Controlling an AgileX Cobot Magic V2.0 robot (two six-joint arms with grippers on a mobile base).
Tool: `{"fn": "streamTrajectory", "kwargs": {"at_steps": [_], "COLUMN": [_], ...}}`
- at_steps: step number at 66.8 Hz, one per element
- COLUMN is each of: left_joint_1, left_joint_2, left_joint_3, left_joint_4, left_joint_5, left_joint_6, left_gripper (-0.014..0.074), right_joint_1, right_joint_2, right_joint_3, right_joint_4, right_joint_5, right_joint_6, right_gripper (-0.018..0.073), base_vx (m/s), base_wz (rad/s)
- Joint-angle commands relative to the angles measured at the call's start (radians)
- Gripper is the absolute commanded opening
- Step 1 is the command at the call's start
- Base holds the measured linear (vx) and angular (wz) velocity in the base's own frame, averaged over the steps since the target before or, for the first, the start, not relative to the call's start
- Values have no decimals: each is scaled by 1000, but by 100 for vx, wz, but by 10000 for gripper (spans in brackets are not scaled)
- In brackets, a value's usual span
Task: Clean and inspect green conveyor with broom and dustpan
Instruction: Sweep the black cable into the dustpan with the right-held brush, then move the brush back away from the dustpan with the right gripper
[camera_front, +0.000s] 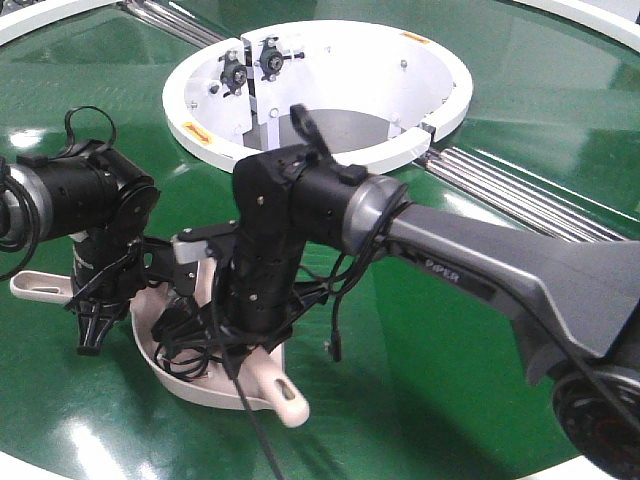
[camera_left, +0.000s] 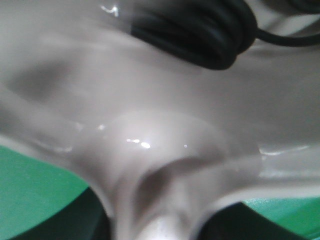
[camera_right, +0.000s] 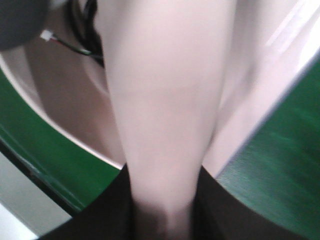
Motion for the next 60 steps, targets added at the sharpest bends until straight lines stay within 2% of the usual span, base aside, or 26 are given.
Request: {"fn": "streamTrajectory", "kwargs": {"at_steps": [1, 19, 40, 60], "left_joint_1": [-5, -5, -5, -5], "left_joint_2": [-54, -54, -54, -54], "left_joint_3": [-26, -26, -26, -26], "left_joint_4": [20, 20, 20, 20], "left_joint_5": [14, 14, 14, 14], "left_joint_6": [-12, -12, -12, -12], "left_gripper": [2, 2, 2, 2], "right_joint_1": [-32, -142, -348, -455], "right_joint_2": [-99, -187, -375, -503], "right_joint_3": [-28, -1, 290, 496], "right_joint_4": [-16, -95, -200, -249], "right_joint_5": [53, 53, 40, -69], "right_joint_6": [-9, 14, -18, -67], "right_gripper": [-4, -4, -4, -1], "base_vx": [0, 0, 0, 0], "base_wz": [0, 0, 0, 0]}}
